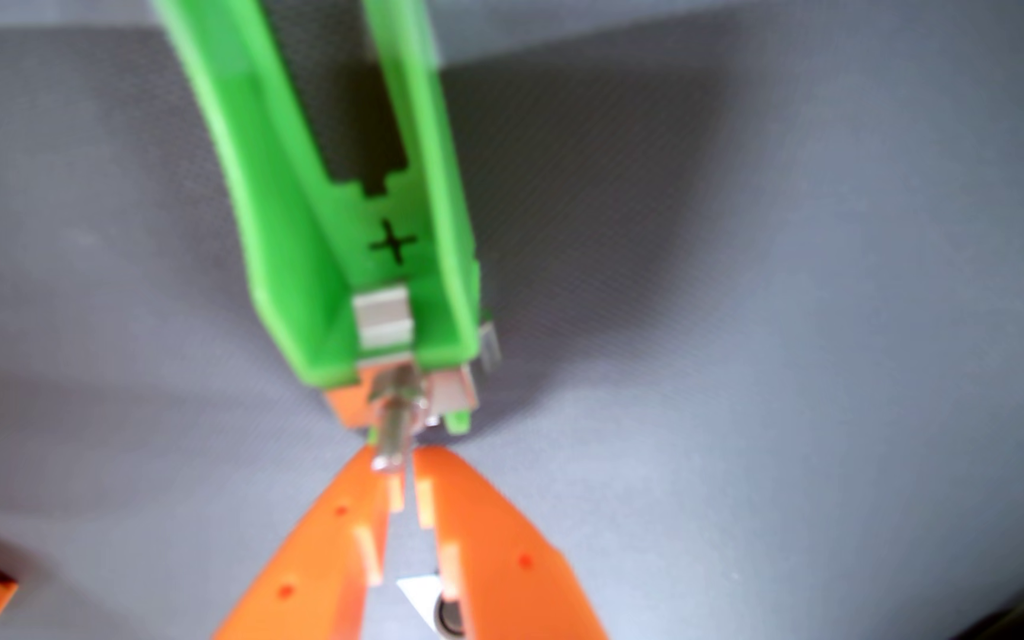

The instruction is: Insert Battery

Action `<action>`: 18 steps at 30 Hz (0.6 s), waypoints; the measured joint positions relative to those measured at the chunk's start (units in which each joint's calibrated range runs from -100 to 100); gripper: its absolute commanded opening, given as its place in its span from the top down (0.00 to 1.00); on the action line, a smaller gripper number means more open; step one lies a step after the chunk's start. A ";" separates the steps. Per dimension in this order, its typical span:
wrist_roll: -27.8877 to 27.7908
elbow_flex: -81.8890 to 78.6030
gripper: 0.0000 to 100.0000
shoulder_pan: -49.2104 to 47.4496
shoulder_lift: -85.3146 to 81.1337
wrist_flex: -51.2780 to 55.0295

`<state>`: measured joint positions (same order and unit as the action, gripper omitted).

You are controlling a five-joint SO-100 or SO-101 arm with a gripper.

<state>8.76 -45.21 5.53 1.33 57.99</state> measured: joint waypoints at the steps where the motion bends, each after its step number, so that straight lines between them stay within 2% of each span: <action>1: 0.00 0.00 0.98 0.00 0.00 0.00; 18: -0.31 8.95 0.98 0.08 -3.00 13.47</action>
<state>8.45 -36.26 5.61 -1.66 71.46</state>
